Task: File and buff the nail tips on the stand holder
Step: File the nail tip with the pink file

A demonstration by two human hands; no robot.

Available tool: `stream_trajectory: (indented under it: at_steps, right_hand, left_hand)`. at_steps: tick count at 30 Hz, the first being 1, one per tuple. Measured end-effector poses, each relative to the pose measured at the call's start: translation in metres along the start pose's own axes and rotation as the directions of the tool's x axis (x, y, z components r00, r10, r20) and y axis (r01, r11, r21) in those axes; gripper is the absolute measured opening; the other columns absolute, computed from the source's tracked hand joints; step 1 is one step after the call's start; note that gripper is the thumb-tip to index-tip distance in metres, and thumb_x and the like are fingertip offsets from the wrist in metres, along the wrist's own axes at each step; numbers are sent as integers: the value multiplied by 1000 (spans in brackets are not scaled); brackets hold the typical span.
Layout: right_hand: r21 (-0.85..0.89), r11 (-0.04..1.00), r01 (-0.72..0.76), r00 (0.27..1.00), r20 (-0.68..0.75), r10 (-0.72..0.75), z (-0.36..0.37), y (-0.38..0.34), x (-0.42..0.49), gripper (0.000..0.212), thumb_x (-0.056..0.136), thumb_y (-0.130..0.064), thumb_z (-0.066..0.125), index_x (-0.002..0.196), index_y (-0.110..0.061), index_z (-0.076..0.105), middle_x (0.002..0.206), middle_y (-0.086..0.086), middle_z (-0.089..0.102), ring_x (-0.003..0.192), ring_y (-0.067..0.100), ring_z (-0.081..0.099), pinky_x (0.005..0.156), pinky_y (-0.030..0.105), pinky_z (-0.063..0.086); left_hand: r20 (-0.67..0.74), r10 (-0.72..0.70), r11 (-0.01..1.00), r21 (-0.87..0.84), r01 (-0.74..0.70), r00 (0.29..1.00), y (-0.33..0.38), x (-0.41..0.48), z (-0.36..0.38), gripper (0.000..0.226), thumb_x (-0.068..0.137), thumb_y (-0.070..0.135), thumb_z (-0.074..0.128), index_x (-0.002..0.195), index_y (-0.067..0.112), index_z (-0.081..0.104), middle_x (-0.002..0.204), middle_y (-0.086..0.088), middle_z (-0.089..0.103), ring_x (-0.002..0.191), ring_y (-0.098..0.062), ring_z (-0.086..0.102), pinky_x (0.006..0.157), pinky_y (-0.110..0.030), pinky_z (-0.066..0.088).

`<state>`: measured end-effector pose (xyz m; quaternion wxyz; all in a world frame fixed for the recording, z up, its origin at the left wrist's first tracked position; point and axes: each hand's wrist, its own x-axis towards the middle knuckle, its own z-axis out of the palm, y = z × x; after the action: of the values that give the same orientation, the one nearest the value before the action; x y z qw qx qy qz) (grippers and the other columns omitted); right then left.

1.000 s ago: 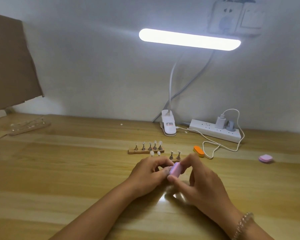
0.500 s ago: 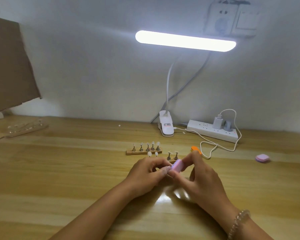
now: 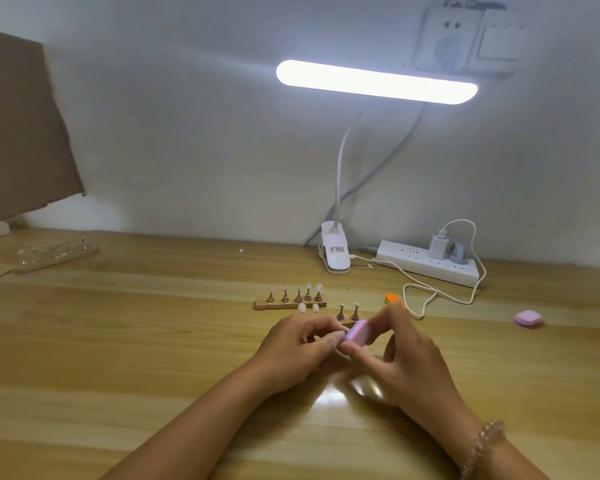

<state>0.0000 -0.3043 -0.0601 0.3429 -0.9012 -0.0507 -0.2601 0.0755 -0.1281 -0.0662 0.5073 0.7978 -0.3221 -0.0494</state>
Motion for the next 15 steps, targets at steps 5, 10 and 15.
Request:
stream_trajectory:
  at_steps: [5,10,15]
  right_hand:
    - [76,995,-61,998,-21,63,-1,1,3,44,69,-61,72,90,-30,48,88,-24,64,54,7,54,55,24,41]
    - [11,1000,12,999,52,-12,2,-3,-3,44,68,-64,70,84,-31,46,84,-25,64,56,5,55,52,14,33]
    - [-17,1000,-18,1000,-12,18,0,-2,0,43,70,-63,70,87,-31,47,83,-20,65,62,-2,55,54,19,35]
  left_hand:
    - [4,-3,1000,12,3,1000,0,1,0,16,98,25,60,92,31,74,85,14,73,61,-4,56,59,-26,46]
    - [17,-14,1000,1,14,1000,1,1,0,16,97,25,59,91,29,74,81,15,68,68,-13,57,64,-37,48]
    - [2,-4,1000,12,4,1000,2,-1,0,18,97,24,60,88,32,72,77,16,70,61,-10,55,61,-33,47]
